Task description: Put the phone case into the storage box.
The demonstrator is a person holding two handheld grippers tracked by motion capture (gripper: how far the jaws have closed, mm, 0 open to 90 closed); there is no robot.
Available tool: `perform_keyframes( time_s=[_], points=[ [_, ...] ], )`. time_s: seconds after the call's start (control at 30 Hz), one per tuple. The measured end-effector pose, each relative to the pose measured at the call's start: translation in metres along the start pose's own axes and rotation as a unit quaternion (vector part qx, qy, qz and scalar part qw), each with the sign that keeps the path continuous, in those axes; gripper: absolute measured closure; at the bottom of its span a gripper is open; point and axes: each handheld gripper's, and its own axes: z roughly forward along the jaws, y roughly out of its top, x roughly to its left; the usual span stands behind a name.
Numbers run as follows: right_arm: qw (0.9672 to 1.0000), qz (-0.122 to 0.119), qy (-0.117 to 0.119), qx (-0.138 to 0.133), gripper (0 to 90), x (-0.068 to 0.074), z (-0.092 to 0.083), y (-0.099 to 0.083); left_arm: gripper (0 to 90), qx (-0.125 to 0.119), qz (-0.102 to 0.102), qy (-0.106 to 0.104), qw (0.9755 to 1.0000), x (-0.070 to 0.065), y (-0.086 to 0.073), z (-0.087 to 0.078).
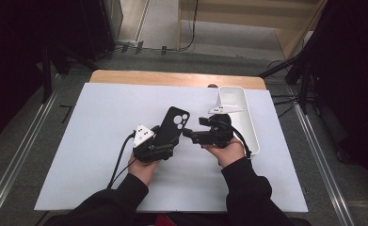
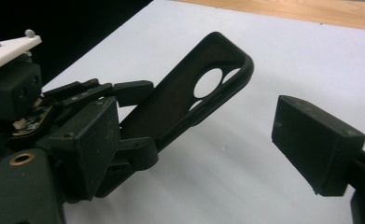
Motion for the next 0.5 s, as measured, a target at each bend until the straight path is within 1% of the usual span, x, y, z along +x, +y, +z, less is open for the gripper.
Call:
perform_keyframes(
  time_s=[0.07, 0.13, 0.17, 0.27, 0.33, 0.4, 0.47, 0.5],
  points=[
    [1.0, -0.002, -0.002, 0.0, 14.1, -0.0012, 0.0012, 0.001, 13.6, 0.0, -0.003, -0.002, 1.0, -0.0002, 0.0008, -0.0015],
    [1.0, 0.001, -0.002, -0.001, 14.1, -0.0021, 0.0021, 0.002, 13.7, -0.003, -0.001, 0.0, 1.0, -0.0015, 0.0011, -0.0029],
    [1.0, 0.001, -0.004, -0.001, 14.1, -0.0028, 0.0026, 0.0027, 13.7, -0.009, -0.002, -0.002, 1.0, -0.0024, 0.0007, -0.0028],
    [0.9999, 0.01, 0.003, 0.0, 14.1, -0.0038, 0.0046, 0.0047, 13.6, -0.011, -0.001, -0.005, 0.9999, -0.004, -0.0005, -0.0039],
    [1.0, 0.004, 0.005, 0.002, 14.1, -0.0044, 0.0062, 0.0057, 13.6, -0.015, -0.004, -0.006, 0.9999, -0.0051, -0.0016, -0.0043],
    [1.0, 0.002, 0.003, 0.0, 14.1, -0.0049, 0.0077, 0.0063, 13.6, -0.016, 0.0, -0.006, 0.9999, -0.0061, -0.0025, -0.0051],
    [0.9999, 0.009, 0.006, 0.001, 14.1, -0.006, 0.0091, 0.0074, 13.6, -0.021, 0.003, -0.007, 0.9997, -0.0074, -0.0038, -0.0052],
    [1.0, 0.006, 0.005, -0.001, 14.1, -0.0069, 0.0102, 0.008, 13.6, -0.022, 0.003, -0.006, 0.9997, -0.0083, -0.0043, -0.0055]
  ],
)
